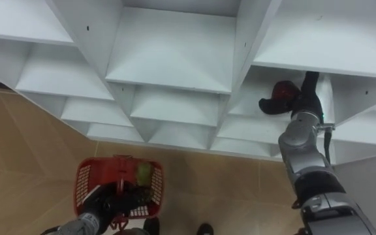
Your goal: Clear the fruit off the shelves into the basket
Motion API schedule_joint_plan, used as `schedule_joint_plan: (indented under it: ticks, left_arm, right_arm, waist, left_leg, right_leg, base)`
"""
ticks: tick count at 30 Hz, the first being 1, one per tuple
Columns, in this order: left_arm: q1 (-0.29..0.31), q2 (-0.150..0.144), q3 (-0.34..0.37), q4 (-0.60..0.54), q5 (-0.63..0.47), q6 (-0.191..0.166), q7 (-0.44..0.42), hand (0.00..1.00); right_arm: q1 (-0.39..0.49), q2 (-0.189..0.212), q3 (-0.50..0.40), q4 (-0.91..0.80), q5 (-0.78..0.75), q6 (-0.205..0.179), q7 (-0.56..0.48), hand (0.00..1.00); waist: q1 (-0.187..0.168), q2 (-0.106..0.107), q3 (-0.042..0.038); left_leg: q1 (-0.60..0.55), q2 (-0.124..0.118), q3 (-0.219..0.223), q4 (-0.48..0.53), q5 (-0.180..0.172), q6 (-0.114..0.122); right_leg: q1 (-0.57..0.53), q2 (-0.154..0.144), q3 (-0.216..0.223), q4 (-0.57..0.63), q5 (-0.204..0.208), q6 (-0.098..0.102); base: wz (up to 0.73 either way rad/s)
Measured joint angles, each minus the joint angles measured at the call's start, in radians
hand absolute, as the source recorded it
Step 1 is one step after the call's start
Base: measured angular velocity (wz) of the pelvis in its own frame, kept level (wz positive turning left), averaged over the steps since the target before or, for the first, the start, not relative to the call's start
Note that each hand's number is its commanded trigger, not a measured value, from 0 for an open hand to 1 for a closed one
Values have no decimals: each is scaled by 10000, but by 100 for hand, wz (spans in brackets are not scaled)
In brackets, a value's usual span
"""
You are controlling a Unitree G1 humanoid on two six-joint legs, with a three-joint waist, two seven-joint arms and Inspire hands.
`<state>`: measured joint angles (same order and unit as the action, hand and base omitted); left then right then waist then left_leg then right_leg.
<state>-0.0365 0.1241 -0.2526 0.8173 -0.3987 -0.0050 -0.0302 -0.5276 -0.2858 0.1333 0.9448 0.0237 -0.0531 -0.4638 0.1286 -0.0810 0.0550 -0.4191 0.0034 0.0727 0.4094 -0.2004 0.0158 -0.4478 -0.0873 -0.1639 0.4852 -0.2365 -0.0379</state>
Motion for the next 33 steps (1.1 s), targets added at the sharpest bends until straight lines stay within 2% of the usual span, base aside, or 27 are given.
schedule_joint_plan:
  ticks: [5,10,15,19,33]
  left_arm:
    - [-151,-50,-49,3,-3,0,-9,100]
    - [-353,-42,-450,156,-7,0,1,100]
    - [-543,4,-675,462,-13,3,2,100]
    - [-575,54,-673,476,-14,13,6,100]
    - [-678,55,-664,688,-13,26,-16,100]
  right_arm:
    - [-71,-112,4,-43,-71,13,215,0]
    - [-82,-131,22,-35,-70,227,402,0]
    - [-82,-159,25,6,-69,245,411,0]
    - [-82,-159,26,20,-70,336,414,0]
    - [-80,-162,25,33,-67,303,502,0]
  waist:
    - [28,-28,14]
    - [33,-27,14]
    - [4,-33,17]
    - [-23,-35,18]
    - [-103,-56,21]
  left_leg:
    - [-296,-3,79,52,9,13]
    - [-315,6,82,26,9,13]
    - [-315,5,84,-8,9,13]
    - [-314,6,84,-7,9,13]
    - [-316,1,104,-26,12,15]
  right_leg:
    - [-387,-12,126,146,1,-1]
    - [-408,19,149,150,4,-4]
    - [-411,19,141,146,8,-4]
    - [-416,17,141,156,12,-6]
    - [-397,25,159,0,43,17]
  base:
    - [-5]
    - [0]
    - [0]
    - [0]
    - [0]
